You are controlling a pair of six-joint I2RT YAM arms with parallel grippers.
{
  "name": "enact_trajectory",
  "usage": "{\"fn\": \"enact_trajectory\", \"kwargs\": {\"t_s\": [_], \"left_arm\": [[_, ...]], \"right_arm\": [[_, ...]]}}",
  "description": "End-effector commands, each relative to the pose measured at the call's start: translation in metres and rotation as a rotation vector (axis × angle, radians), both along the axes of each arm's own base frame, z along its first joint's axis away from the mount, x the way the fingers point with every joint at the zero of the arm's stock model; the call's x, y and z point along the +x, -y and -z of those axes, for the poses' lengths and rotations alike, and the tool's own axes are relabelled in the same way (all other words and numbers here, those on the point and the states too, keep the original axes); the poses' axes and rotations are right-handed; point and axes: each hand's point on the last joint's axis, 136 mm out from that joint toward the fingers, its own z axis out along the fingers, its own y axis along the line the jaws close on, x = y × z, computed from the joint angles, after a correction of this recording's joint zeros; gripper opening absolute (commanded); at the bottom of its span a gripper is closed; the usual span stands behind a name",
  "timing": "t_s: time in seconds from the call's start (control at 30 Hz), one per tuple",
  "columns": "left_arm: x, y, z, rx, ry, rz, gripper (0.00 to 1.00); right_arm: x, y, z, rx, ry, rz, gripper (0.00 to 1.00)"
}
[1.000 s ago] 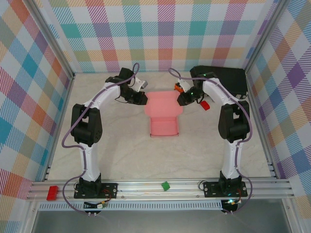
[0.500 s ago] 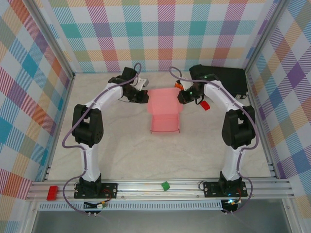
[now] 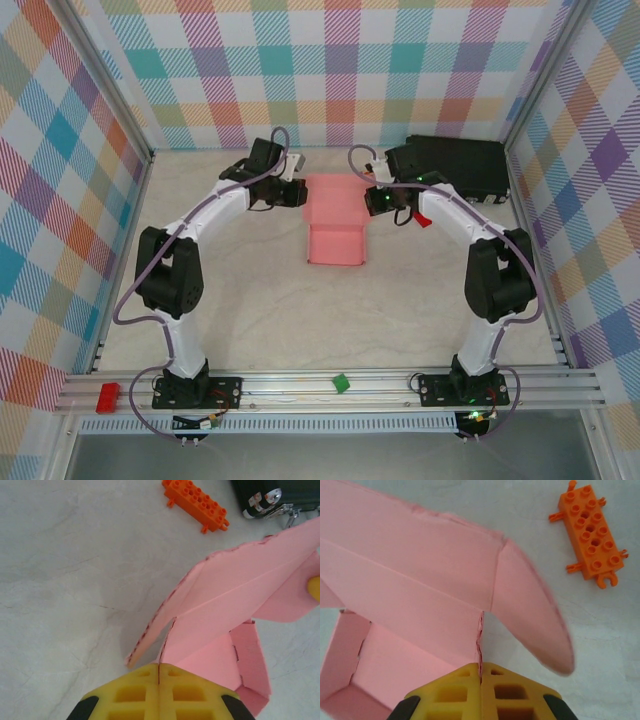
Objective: Fold the paper box
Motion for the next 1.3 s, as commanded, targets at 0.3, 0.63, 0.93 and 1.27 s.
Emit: {"fn": "enact_trajectory", "kwargs": {"t_s": [0.3, 0.63, 0.93, 1.27], "left_arm": [[-0.001, -0.008, -0.019, -0.046, 0.152, -0.171, 0.0], [-0.013, -0.007, -0.016, -0.069, 0.216, -0.229, 0.0], [-0.026, -0.006, -0.005, -0.086, 0.274, -0.274, 0.0], [-0.035, -0.005, 0.003, -0.085, 0.295, -0.283, 0.0]], "right_arm": [[0.01, -0.015, -0.013, -0.035, 0.203, 0.154, 0.06], [-0.005, -0.019, -0.016, -0.04, 0.321, 0.231, 0.05], [-0.018, -0.022, -0.013, -0.031, 0.392, 0.275, 0.05], [-0.03, -0.02, -0.001, -0.044, 0.379, 0.299, 0.02]]}}
